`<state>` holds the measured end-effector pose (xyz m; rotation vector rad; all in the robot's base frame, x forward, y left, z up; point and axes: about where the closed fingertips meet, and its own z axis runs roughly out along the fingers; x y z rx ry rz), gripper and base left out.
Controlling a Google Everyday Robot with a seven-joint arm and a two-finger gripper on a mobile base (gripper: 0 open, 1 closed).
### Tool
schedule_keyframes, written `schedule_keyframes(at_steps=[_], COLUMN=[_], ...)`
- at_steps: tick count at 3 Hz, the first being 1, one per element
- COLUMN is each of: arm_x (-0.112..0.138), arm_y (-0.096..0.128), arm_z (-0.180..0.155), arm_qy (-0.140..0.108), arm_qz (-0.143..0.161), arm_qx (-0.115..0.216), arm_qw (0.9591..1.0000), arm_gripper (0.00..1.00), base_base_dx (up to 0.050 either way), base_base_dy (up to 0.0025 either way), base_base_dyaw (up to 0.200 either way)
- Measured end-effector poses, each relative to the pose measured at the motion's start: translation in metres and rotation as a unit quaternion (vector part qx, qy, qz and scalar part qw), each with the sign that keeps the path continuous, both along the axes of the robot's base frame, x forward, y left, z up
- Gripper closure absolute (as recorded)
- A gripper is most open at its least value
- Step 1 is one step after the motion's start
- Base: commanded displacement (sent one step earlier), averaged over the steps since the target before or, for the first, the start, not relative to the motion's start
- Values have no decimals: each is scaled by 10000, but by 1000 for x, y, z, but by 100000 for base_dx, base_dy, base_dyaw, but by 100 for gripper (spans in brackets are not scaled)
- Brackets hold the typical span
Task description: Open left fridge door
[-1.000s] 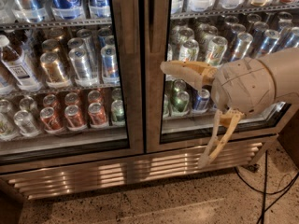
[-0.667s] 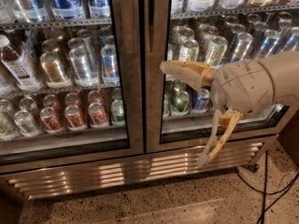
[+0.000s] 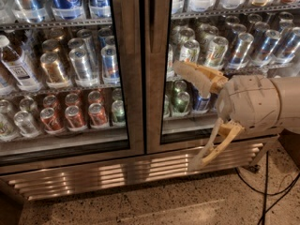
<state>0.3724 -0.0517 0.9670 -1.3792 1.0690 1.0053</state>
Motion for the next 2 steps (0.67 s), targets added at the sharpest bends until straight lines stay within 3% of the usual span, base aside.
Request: schedule_keyframes(at_steps=[1,2], arm_x=[0,-5], arm_y=[1,17], arm_z=[0,34], arm_qy=[4,-242], arm_qz=[11,85], arm_qx=[3,-90], arm_qw=[10000,9996], arm_gripper=[0,0], base_base_dx=[0,0], base_base_dy=[0,0], base_base_dyaw=[0,0])
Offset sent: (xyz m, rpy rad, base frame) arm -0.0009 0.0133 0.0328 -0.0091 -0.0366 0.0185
